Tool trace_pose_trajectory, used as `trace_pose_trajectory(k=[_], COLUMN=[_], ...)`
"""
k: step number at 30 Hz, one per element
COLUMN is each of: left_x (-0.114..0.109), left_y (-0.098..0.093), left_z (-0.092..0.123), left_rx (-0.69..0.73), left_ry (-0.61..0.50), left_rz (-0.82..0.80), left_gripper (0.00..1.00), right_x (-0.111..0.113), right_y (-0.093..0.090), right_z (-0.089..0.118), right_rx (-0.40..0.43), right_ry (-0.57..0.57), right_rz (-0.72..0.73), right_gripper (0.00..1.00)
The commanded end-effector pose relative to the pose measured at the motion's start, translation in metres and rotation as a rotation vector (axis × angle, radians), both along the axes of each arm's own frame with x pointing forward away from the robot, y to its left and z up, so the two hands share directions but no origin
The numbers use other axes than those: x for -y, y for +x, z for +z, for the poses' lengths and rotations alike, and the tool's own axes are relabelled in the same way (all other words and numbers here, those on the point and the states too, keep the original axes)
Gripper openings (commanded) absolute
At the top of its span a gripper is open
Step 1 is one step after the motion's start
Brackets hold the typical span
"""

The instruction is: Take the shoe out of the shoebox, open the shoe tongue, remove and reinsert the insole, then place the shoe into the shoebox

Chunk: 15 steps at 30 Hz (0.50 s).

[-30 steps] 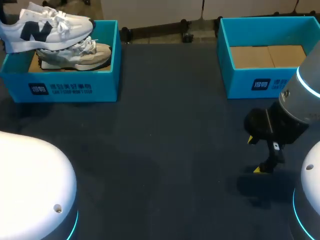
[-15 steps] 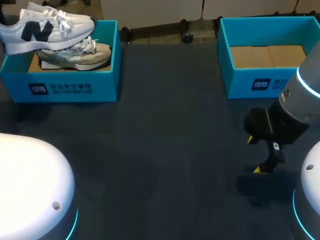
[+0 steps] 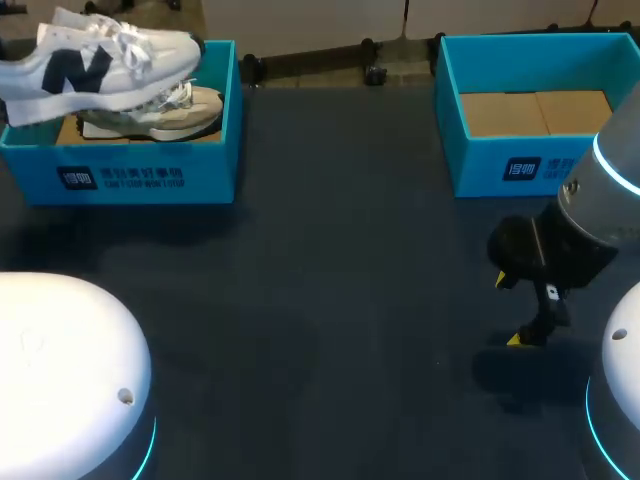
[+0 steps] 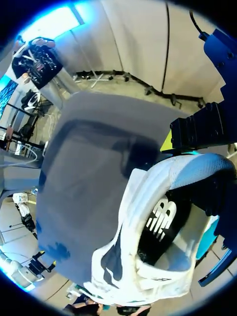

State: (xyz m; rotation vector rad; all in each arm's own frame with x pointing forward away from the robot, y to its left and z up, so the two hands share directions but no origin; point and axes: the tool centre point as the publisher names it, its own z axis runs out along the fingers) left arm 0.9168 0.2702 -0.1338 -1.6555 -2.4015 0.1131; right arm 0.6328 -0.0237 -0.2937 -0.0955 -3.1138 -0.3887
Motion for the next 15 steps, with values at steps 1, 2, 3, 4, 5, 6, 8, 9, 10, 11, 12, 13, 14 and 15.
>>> trace_pose_trajectory(k=[1,2,3,4,5,6,8,9,10,11,12,13,14,15], left_x=[0.03,0.037,0.042,0.047,0.053,0.058,0.066,0.072,0.077,0.081,0.081,0.088,0.091,0.093], left_y=[-0.04,-0.045,-0.049,-0.052,-0.055,-0.058,-0.065,-0.071,-0.077,-0.081,-0.081,-0.089,-0.092,-0.095], left_z=[-0.006,-0.011,-0.014,-0.017,-0.021,-0.024,-0.028,-0.032,-0.034,-0.036,-0.036,-0.041,-0.042,-0.044], left_rx=[0.103,0.119,0.105,0.093,0.106,0.087,0.068,0.075,0.069,0.078,0.078,0.078,0.077,0.078], left_ry=[0.07,0.088,0.085,0.085,0.098,0.095,0.087,0.091,0.08,0.074,0.074,0.071,0.072,0.074], left_rz=[-0.001,0.014,0.013,0.009,0.02,0.017,-0.013,-0.018,-0.046,-0.066,-0.066,-0.09,-0.101,-0.099], left_gripper=[0.0,0.0,0.0,0.0,0.0,0.0,0.0,0.0,0.0,0.0,0.0,0.0,0.0,0.0], right_x=[0.0,0.0,0.0,0.0,0.0,0.0,0.0,0.0,0.0,0.0,0.0,0.0,0.0,0.0], right_y=[-0.001,-0.001,-0.001,-0.001,-0.001,-0.001,-0.001,-0.001,-0.001,-0.001,-0.001,-0.001,-0.001,-0.001], right_z=[-0.001,-0.001,-0.001,-0.001,-0.001,-0.001,-0.001,-0.001,-0.001,-0.001,-0.001,-0.001,-0.001,-0.001], right_rx=[0.002,0.002,0.002,0.002,0.002,0.002,0.002,0.002,0.002,0.002,0.002,0.002,0.002,0.002], right_ry=[0.0,0.0,0.0,0.0,0.0,0.0,0.0,0.0,0.0,0.0,0.0,0.0,0.0,0.0], right_rz=[-0.001,-0.001,-0.001,-0.001,-0.001,-0.001,-0.001,-0.001,-0.001,-0.001,-0.001,-0.001,-0.001,-0.001], right_gripper=[1.0,1.0,1.0,1.0,1.0,1.0,1.0,1.0,1.0,1.0,1.0,1.0,1.0,1.0])
